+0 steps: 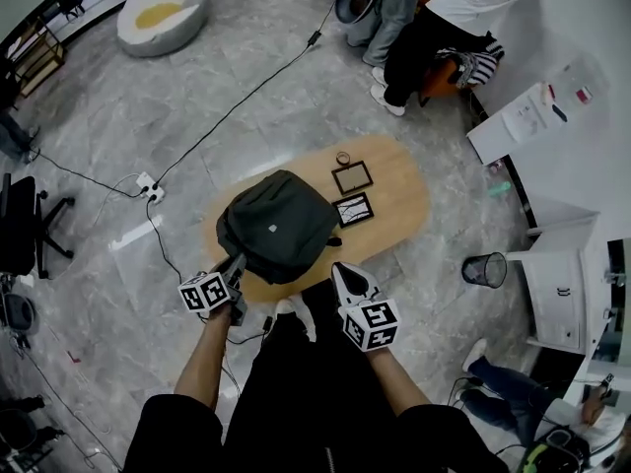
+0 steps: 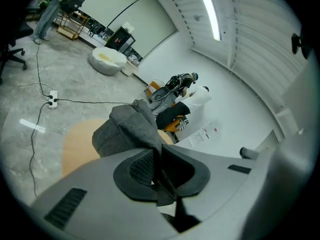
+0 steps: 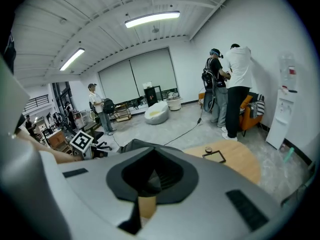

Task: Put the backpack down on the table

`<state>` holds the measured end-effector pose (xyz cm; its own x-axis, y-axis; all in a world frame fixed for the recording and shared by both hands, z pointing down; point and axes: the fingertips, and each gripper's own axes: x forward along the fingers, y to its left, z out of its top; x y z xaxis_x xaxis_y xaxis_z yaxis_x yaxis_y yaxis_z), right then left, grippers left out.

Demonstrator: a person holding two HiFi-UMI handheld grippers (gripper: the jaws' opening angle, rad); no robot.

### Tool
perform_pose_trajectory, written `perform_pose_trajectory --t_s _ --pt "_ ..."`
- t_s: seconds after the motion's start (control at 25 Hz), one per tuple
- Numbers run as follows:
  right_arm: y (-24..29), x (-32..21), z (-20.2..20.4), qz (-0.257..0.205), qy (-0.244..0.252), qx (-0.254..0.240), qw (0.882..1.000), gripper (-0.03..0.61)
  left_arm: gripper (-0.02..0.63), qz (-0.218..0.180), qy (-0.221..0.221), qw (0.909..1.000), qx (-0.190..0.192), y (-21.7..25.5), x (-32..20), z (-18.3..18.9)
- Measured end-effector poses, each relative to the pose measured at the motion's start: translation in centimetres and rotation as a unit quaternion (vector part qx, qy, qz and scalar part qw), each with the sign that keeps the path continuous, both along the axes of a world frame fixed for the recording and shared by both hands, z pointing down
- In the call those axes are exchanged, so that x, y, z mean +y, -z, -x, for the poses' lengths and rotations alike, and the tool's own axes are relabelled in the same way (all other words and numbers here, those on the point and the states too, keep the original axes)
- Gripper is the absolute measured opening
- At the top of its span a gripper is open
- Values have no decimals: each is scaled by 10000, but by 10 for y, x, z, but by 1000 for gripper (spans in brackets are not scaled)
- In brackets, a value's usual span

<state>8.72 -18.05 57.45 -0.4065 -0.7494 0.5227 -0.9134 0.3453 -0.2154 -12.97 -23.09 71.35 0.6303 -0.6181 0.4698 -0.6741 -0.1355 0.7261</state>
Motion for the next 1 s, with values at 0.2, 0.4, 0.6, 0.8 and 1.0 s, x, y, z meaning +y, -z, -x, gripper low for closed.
perform_pose_trajectory --t_s 0.2,0.4,0.6,0.8,1.0 --pt "2 12 28 73 287 133 9995 9 40 277 101 9991 -318 -36 29 27" --pt "-9 21 46 191 524 284 9980 9 38 637 112 9968 -475 -84 56 39" --pt "-17 27 53 307 574 379 9972 9 38 1023 286 9941 -232 -126 77 44" --pt "-27 32 38 432 509 520 9964 9 38 1283 370 9906 -283 -156 76 41" --pt "-39 31 34 457 450 625 9960 9 38 1271 306 9905 -433 -174 60 35"
